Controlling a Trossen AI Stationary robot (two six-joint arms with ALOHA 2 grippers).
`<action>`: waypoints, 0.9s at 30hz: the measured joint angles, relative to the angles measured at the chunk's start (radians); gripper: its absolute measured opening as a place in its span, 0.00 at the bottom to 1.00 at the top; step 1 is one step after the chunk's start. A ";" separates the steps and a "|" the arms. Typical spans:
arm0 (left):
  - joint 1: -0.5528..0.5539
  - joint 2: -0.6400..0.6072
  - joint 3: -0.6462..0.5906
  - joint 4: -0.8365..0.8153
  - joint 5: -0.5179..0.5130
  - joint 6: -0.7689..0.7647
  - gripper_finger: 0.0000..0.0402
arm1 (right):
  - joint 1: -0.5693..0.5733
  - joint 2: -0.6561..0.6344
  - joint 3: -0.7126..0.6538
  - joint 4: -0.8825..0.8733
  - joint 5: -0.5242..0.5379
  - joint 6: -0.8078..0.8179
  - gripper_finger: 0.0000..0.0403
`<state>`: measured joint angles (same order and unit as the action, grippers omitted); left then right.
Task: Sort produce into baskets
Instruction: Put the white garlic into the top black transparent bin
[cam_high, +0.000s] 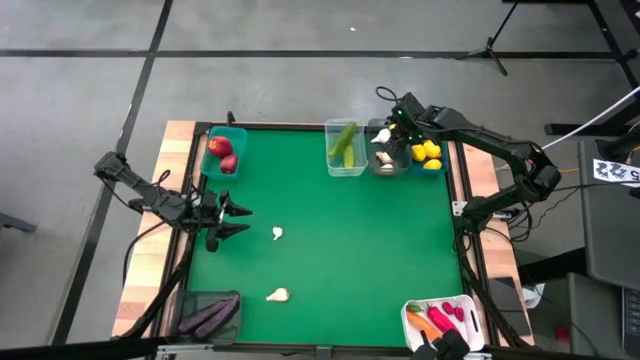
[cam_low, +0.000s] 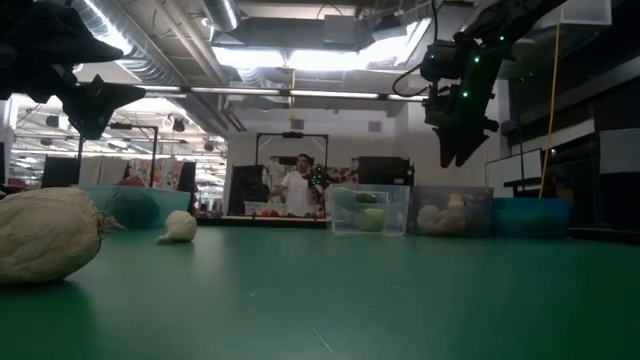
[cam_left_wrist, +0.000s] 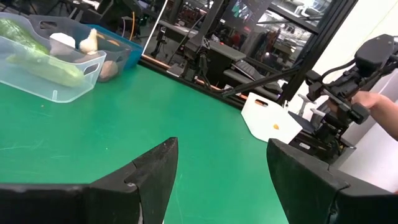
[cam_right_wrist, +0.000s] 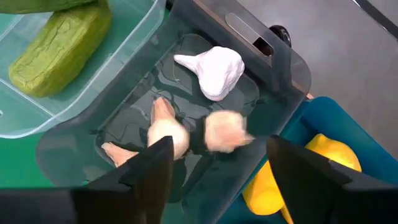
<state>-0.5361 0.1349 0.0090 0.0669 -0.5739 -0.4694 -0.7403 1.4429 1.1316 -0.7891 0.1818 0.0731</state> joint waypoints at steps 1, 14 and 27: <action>0.000 0.000 0.000 0.000 0.000 0.000 0.60 | 0.000 0.000 0.000 0.000 0.000 0.000 0.65; 0.000 0.000 0.000 0.000 -0.003 0.007 0.60 | 0.000 -0.053 0.000 0.090 -0.387 -0.001 0.67; 0.000 0.000 0.000 0.000 -0.008 0.023 0.60 | 0.133 -0.090 0.000 0.278 -0.854 0.106 0.67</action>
<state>-0.5362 0.1349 0.0090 0.0669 -0.5823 -0.4461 -0.6068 1.3529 1.1319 -0.5109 -0.6721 0.1793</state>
